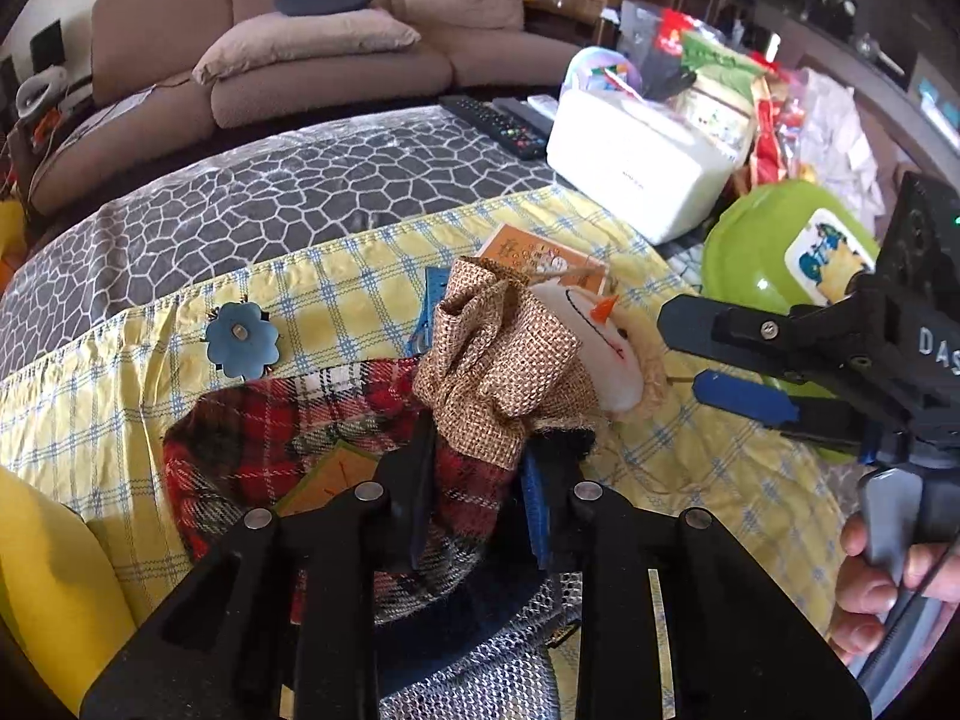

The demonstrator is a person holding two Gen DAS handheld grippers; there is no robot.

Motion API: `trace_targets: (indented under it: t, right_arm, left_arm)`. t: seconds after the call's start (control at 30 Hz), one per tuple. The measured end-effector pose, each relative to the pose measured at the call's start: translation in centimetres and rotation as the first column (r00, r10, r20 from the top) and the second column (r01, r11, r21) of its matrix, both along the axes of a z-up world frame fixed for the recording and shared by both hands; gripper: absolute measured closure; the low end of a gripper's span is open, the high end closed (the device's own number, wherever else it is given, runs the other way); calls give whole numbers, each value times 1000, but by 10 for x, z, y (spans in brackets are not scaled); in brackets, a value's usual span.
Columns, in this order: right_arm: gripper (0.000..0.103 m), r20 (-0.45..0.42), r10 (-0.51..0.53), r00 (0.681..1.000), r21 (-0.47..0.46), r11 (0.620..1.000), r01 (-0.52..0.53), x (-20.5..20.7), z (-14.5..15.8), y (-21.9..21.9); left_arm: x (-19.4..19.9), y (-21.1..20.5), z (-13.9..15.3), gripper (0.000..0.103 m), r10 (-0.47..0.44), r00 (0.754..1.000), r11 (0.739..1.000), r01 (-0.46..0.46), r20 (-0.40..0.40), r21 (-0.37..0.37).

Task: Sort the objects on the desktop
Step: 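Grasp the scarecrow doll by its burlap body with the left gripper, then lift the scarecrow doll with the left gripper and carry it over the yellow tub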

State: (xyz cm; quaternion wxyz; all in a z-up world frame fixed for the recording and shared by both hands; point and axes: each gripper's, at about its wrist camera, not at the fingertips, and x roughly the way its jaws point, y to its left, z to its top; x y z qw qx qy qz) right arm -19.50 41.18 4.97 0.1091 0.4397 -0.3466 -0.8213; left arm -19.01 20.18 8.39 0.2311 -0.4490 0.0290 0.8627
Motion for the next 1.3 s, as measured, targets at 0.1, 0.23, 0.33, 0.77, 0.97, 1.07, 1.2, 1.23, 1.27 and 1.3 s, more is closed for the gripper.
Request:
trace_targets:
  t: [0.1,0.23,0.33,0.77,0.97,1.07,1.2,1.23,1.27,1.3]
  right_arm:
    - [21,2,5,1000,-102,995,-4,3,-2,1]
    - [21,-10,23,1000,-201,979,-25,8,5,-3]
    - [20,-71,32,997,-230,972,-47,15,27,-4]
    - [20,-295,200,934,52,980,-193,45,127,-41]
    - [20,-316,347,883,179,936,-303,57,142,-97]
    - [20,-304,400,865,200,914,-353,58,140,-125]
    - [20,-307,446,841,220,893,-393,62,145,-157]
    - [20,-314,455,834,222,889,-401,64,148,-165]
    - [20,-322,460,827,224,886,-406,66,152,-172]
    - [20,-332,467,819,225,883,-412,69,156,-179]
  left_arm:
    - [10,-4,19,79,5,1000,999,-3,-28,51]
    - [17,-8,50,80,7,998,994,0,-64,113]
    - [22,-16,84,80,13,994,990,2,-106,142]
    - [48,-91,187,80,77,972,989,-46,-224,140]
    - [66,-144,213,79,103,953,994,-90,-286,57]
    - [74,-176,219,79,116,950,993,-116,-290,18]
    - [89,-209,223,79,122,947,990,-136,-298,-26]
    - [93,-215,224,79,123,946,989,-141,-299,-37]
    - [97,-221,223,79,125,946,988,-145,-299,-45]
    - [100,-227,222,79,128,946,987,-150,-297,-51]
